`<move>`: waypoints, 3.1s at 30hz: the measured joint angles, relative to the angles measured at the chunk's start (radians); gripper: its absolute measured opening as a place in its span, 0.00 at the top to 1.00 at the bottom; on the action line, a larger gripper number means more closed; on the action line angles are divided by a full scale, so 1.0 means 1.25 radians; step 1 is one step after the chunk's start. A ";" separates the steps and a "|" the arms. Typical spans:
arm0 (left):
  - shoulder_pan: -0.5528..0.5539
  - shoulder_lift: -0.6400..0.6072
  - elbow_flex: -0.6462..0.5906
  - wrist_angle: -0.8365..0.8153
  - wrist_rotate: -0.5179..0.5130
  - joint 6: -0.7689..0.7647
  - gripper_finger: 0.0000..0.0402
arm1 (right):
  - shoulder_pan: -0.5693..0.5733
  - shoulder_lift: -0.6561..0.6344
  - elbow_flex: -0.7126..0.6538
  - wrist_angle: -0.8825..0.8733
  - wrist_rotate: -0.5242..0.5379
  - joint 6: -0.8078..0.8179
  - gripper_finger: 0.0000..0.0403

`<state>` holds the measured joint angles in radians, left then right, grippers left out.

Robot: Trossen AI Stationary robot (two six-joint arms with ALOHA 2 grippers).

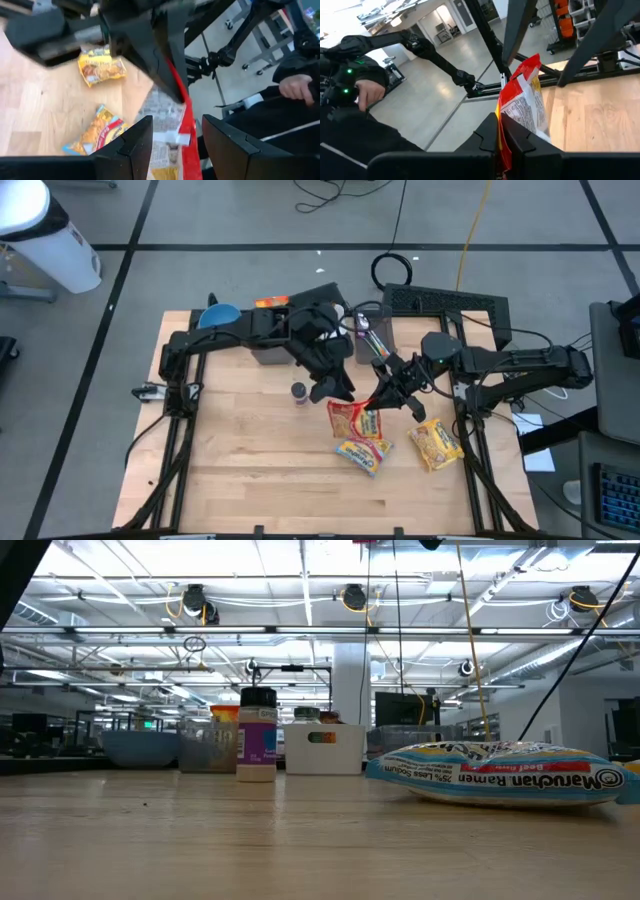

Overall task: Pick & Place Food Item
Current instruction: Put the red noodle pack into the left black bin

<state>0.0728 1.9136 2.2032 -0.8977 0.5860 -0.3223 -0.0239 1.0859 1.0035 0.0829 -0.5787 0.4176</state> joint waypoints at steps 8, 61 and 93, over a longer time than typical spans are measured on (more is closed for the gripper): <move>-0.019 -0.001 0.000 -0.024 -0.023 0.003 0.56 | -0.034 -0.006 0.000 -0.003 0.001 -0.005 1.00; -0.001 0.032 0.000 0.054 -0.009 -0.024 0.78 | -0.038 -0.006 0.000 -0.005 -0.043 -0.029 1.00; -0.006 0.032 0.000 0.016 0.015 -0.017 0.78 | -0.044 -0.005 -0.001 0.007 -0.042 -0.032 1.00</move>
<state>0.0650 1.9541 2.2028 -0.8783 0.6052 -0.3431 -0.0792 1.0794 1.0023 0.0919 -0.6308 0.3776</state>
